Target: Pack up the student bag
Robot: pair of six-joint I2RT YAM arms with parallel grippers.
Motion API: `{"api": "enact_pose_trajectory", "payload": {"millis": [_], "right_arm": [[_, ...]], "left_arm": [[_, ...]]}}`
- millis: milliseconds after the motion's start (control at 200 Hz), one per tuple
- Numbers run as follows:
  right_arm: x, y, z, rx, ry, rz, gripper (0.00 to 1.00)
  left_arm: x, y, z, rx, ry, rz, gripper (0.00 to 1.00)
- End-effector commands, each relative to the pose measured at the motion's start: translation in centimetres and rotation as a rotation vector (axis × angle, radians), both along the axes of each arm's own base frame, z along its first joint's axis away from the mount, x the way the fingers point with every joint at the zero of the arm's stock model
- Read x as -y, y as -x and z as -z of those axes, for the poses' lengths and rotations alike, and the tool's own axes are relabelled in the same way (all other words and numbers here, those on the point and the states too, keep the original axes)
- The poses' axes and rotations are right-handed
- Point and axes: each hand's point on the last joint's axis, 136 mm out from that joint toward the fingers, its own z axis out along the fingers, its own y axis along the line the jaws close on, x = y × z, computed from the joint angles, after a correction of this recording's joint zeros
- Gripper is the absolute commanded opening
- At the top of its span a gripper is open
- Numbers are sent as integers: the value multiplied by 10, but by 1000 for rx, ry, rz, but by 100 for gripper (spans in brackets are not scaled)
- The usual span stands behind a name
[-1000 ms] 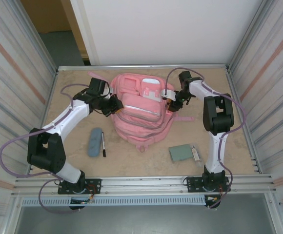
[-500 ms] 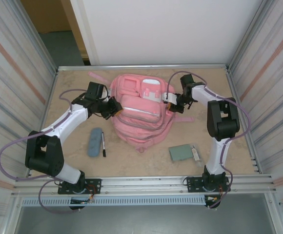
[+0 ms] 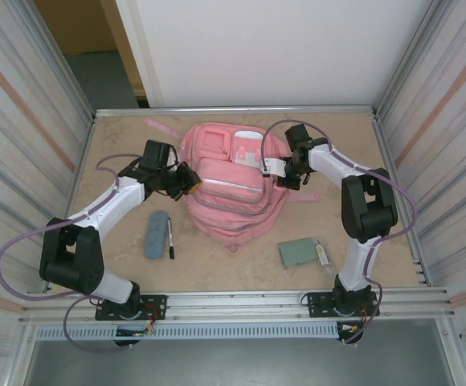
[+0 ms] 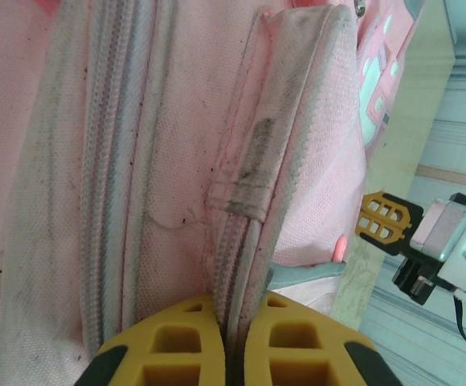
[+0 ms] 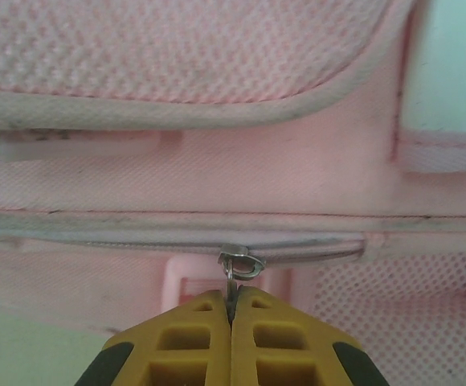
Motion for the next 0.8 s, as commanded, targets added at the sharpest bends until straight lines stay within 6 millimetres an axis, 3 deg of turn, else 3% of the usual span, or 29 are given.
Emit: {"api": "enact_pose_trajectory", "payload": {"millis": [0,256,446,671,797], "right_arm": [[16,21,-9,-84,96,110,0],[9,59,-7,-249,102,233,0],[-14,80,-11,-297,34,249,0],[-32,107,-28,-361,-62,262,1],[-35,111,-42,-359,-107,296,0]], "left_arm": [[-7,-18,-32,123,39,-84,0],[-15,-11,-9,100,49,-155,0],[-14,-8,-7,97,41,-145,0],[-7,-4,1,93,33,-134,0],[1,-5,6,101,6,-116,0]]}}
